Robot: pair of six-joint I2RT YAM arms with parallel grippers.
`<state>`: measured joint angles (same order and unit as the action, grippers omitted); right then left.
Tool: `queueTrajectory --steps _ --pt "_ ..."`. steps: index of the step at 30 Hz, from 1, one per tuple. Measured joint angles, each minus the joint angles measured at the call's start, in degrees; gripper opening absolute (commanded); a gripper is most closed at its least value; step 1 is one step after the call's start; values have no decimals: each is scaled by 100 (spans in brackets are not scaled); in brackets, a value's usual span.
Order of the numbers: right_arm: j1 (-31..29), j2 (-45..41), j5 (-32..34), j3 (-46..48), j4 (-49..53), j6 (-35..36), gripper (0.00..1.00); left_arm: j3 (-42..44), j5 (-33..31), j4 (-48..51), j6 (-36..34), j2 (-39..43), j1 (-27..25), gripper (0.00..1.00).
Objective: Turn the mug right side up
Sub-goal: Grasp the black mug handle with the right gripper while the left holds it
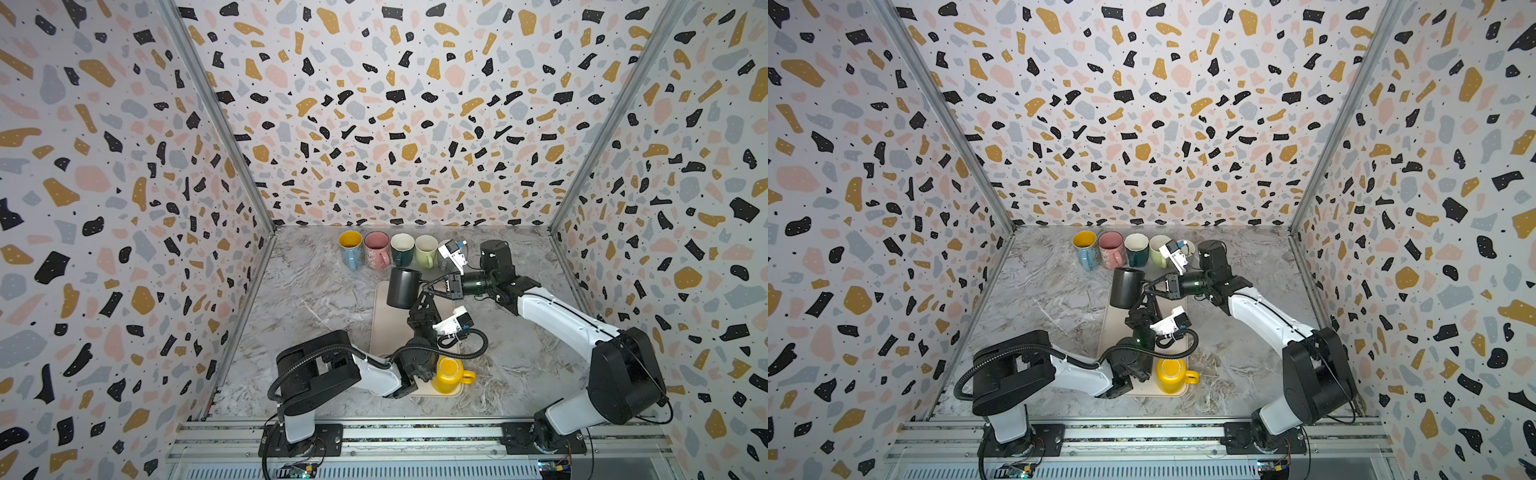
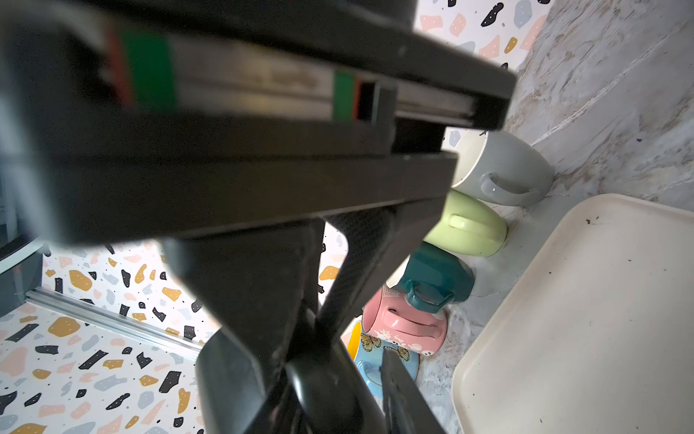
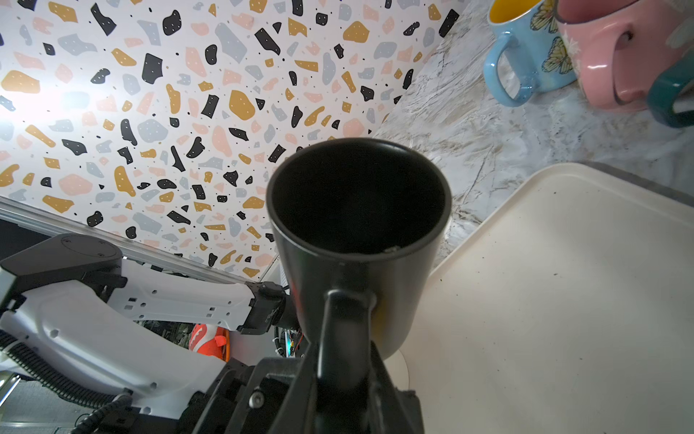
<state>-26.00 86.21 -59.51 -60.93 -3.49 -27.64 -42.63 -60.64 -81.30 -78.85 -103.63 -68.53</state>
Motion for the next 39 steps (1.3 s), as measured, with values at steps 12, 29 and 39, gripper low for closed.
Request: queueTrajectory --steps 12,29,39 --pt "0 -66 44 22 -225 -57 0 0 -9 87 4 98 -7 53" --pt "59 -68 155 105 -501 -203 0 107 20 87 7 201 -42 66" --pt "131 -39 225 236 -494 -391 0 166 48 109 39 435 -66 66"
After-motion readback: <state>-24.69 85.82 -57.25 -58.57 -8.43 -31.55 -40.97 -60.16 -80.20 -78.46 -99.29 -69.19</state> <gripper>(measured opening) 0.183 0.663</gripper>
